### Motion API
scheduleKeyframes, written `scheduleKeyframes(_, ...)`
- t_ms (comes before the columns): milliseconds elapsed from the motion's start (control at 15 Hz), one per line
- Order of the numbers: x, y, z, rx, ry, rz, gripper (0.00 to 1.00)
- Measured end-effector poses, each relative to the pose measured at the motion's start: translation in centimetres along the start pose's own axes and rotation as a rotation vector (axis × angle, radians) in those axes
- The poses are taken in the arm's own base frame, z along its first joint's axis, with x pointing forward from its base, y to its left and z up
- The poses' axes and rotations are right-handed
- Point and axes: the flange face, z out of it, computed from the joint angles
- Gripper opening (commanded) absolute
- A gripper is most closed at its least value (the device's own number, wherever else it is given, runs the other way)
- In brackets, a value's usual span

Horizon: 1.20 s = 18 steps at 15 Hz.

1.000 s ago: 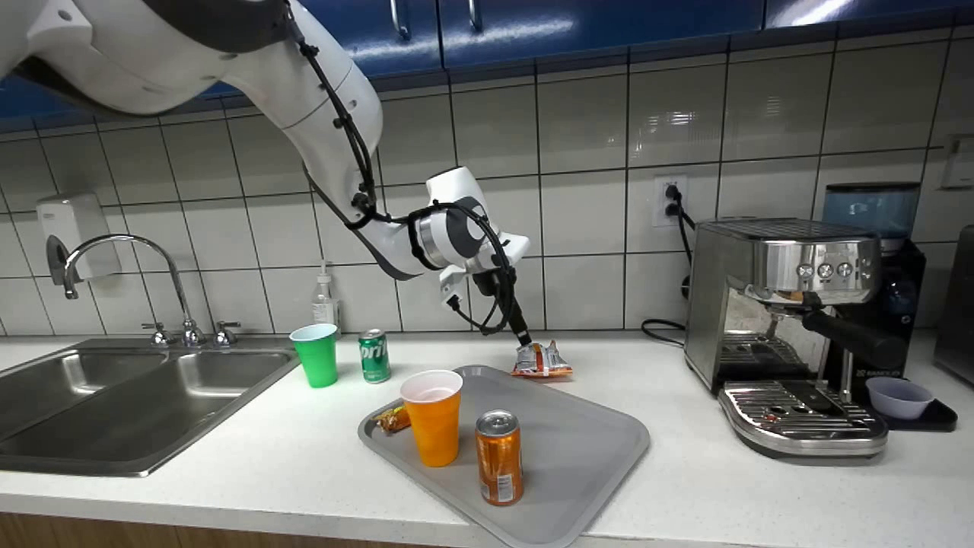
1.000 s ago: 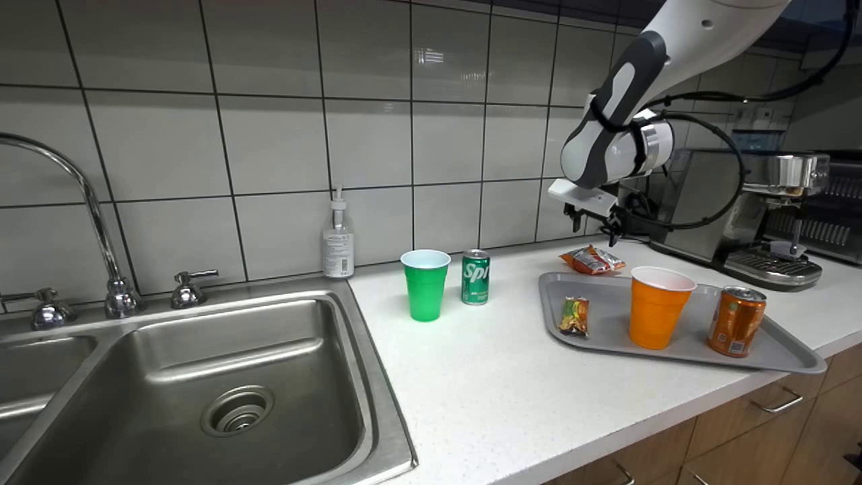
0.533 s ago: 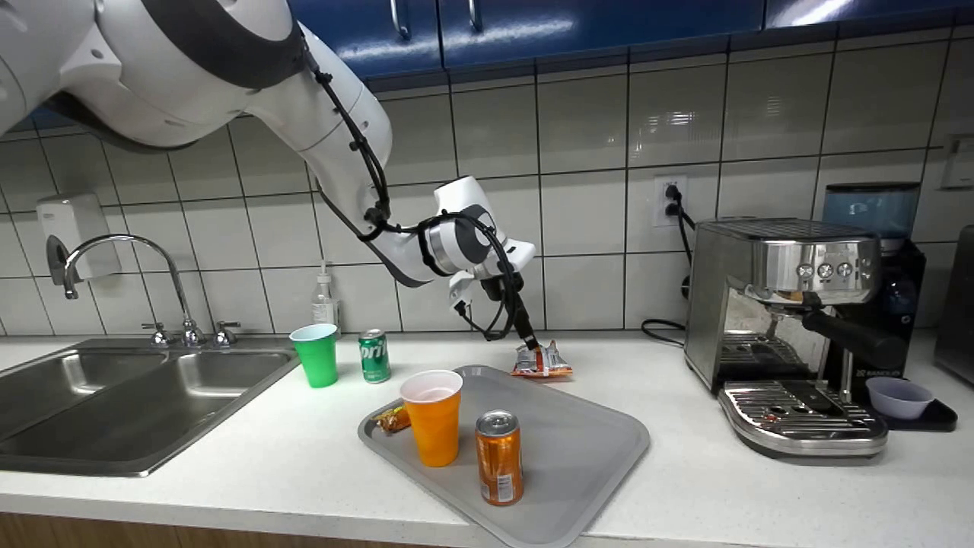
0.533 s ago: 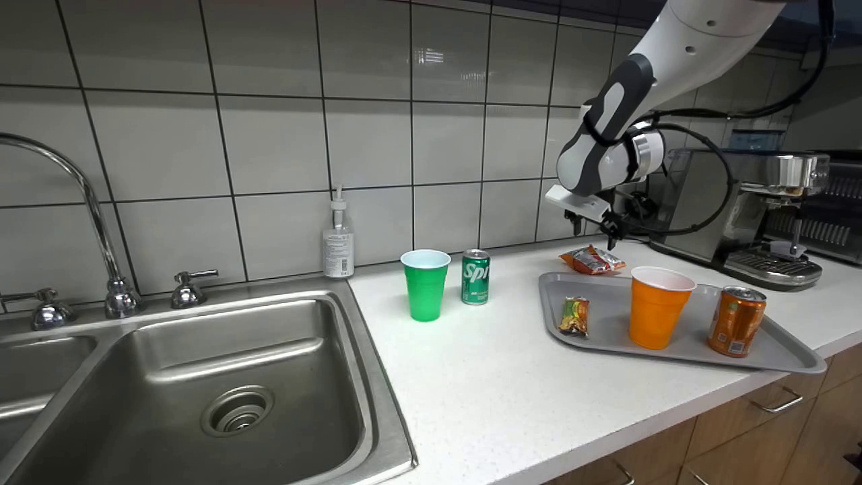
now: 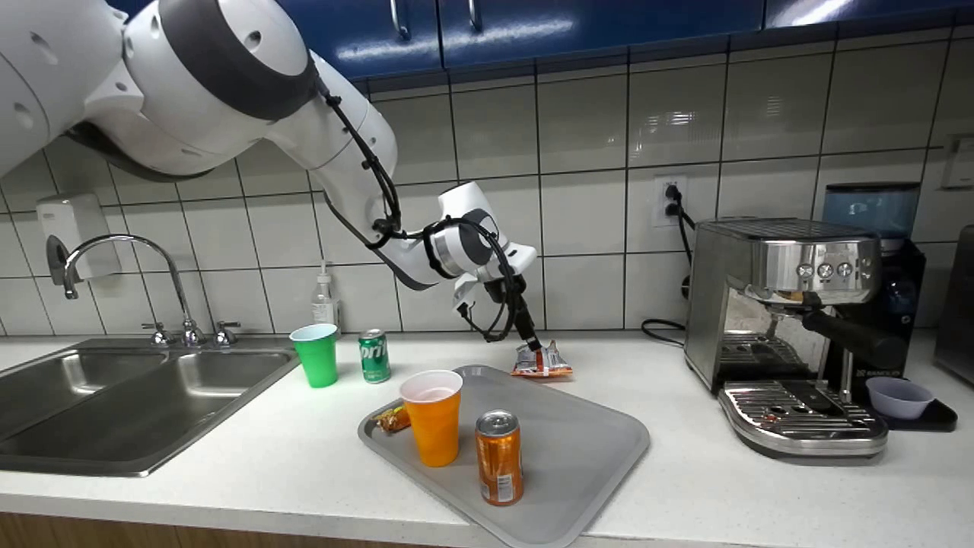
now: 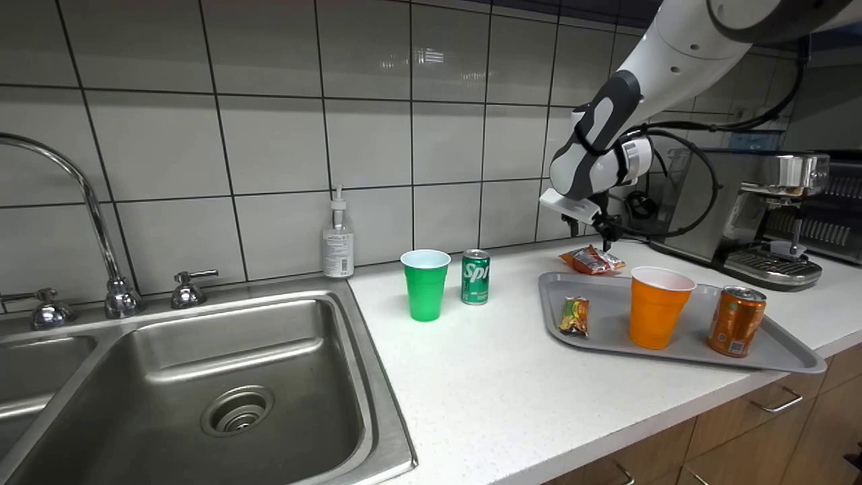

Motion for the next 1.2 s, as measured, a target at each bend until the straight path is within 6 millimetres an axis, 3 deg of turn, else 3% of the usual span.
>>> scheduleKeyframes(1133,0.8,-1.5,2.1,-0.041,0.01,0.017,1.0)
scheduleKeyframes(1200,0.8,-1.6,2.1,-0.042,0.01,0.017,0.75)
